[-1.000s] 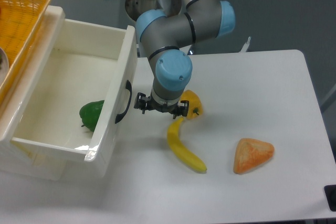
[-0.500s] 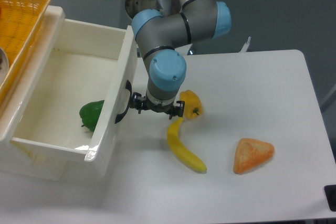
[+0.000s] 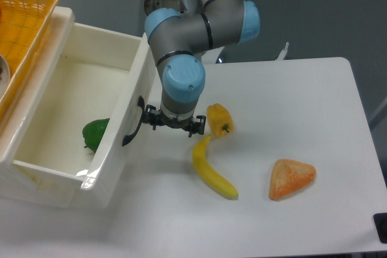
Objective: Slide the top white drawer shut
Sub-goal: 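Push the drawer front with the gripper, sliding the drawer inward, then keep pushing the drawer front until it sits flush with the cabinet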
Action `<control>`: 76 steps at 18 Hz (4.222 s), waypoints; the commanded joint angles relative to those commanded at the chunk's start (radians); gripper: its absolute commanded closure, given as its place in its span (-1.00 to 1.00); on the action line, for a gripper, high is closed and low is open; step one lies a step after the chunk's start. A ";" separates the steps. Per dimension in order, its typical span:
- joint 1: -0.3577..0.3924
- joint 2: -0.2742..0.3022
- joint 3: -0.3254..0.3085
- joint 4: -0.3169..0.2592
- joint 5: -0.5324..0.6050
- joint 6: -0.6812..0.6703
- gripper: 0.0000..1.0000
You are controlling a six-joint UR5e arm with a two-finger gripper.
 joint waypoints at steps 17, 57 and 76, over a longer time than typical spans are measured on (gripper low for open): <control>-0.074 0.000 0.014 0.000 -0.028 -0.020 -1.00; -0.080 -0.051 0.025 0.035 -0.043 -0.011 -1.00; -0.117 -0.029 0.025 0.032 -0.072 -0.020 -1.00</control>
